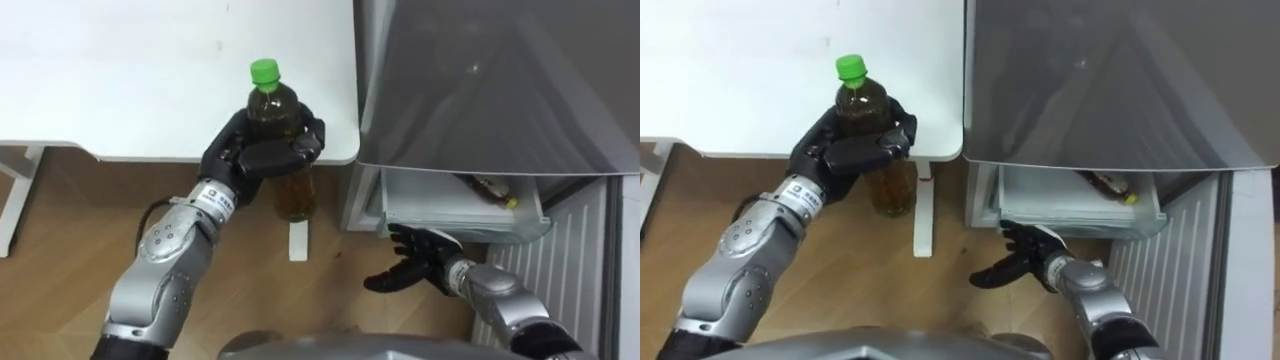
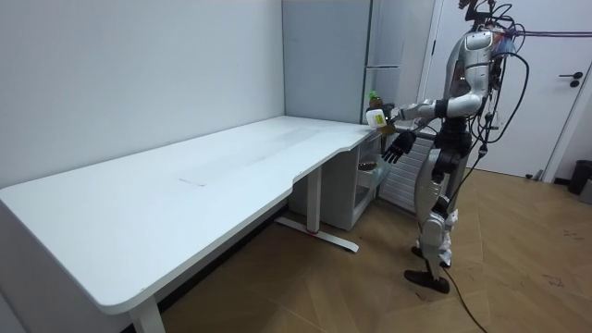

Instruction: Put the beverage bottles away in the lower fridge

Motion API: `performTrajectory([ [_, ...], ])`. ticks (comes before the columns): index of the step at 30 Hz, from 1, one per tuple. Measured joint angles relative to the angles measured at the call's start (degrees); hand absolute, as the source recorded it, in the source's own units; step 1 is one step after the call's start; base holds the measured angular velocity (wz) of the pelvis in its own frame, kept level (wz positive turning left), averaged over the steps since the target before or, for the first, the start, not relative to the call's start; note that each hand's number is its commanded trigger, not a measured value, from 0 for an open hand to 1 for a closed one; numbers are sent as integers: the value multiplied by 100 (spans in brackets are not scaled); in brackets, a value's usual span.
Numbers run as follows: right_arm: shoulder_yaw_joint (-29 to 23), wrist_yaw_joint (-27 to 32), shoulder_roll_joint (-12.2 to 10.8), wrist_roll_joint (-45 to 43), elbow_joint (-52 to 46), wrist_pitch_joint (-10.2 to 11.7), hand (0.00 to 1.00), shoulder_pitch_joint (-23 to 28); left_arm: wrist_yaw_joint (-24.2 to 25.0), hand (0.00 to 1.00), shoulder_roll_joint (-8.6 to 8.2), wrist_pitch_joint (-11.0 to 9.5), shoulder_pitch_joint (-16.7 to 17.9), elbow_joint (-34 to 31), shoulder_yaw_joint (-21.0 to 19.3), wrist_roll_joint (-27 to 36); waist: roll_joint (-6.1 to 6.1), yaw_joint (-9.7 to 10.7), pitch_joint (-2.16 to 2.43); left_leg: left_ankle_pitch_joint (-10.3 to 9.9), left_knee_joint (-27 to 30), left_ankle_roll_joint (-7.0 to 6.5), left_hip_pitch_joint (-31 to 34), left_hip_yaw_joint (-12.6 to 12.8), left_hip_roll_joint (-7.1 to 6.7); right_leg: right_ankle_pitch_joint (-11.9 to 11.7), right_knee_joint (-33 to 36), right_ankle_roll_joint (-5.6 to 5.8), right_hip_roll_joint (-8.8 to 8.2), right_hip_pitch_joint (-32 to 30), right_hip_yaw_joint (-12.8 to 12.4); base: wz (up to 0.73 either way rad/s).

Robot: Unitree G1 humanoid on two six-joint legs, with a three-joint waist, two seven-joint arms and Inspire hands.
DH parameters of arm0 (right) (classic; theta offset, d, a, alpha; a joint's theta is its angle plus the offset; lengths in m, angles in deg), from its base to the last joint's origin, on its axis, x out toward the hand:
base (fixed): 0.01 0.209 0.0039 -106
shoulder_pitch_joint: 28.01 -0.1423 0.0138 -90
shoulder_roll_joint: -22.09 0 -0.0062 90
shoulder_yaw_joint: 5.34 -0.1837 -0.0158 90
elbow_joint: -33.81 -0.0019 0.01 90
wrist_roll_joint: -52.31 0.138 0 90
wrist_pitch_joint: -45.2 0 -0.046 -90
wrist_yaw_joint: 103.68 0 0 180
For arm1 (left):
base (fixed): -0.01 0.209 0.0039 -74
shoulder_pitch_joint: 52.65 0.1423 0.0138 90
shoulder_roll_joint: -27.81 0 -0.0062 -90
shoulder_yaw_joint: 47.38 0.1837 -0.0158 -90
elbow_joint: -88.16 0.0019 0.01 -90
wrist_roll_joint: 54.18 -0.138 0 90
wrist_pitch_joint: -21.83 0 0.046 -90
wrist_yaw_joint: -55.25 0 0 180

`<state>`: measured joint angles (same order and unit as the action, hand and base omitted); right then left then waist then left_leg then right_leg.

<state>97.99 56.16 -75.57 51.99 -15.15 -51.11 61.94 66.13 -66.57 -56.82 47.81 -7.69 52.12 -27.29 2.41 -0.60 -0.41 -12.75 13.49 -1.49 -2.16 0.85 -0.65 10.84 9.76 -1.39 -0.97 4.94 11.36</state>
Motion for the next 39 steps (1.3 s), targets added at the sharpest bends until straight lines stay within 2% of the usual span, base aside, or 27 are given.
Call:
performTrajectory([
  [6, 346, -436, 18, 19, -636, -12, 0, 44, 93, 100, -50, 0, 7, 0, -2, -2, -37, -95, -21, -1, 1, 0, 1, 16, 21, 1, 11, 2, -4, -1, 33, 0],
  [13, 353, -794, -8, 46, -1037, -15, 0, 58, 92, 100, -91, -1, 8, 0, -1, -19, -54, -145, -33, -4, -47, -2, 6, 15, 25, 1, 28, 2, 4, -35, 31, 0],
  [16, 350, -1072, -6, 50, -1135, -64, 0, 59, 101, 100, -99, -3, 7, 0, 3, -14, -40, -129, -28, -2, -49, -3, 58, 17, 23, 1, 90, 2, 2, -125, 27, 0],
  [24, 431, -1772, -48, 545, -1591, -78, 0, 59, 250, 100, -64, -4, 9, 9, 416, -17, 59, -108, -25, -2, -1, -4, 69, 13, 23, 1, 105, 2, -10, -123, 15, 0],
  [29, 477, -1929, -79, 856, -1711, -78, 0, 60, 339, 100, -62, -5, 9, 14, 441, -17, 136, -110, -29, -2, 7, -4, 72, 16, 24, 1, 114, 1, -4, -118, 1, 0],
  [33, 580, -2029, -79, 1373, -1726, -78, 0, 59, 362, 100, -64, -15, 8, 111, 489, -17, 140, -130, -31, -6, 9, -8, 82, 16, 33, 1, 199, 2, -3, -150, -9, 0],
  [39, 630, -2085, -94, 1458, -1748, -90, 0, 59, 391, 100, -68, -16, 8, 307, 576, -17, 126, -126, -37, -7, 27, -10, 144, 8, 30, 0, 204, 1, 7, -204, -15, -1],
])
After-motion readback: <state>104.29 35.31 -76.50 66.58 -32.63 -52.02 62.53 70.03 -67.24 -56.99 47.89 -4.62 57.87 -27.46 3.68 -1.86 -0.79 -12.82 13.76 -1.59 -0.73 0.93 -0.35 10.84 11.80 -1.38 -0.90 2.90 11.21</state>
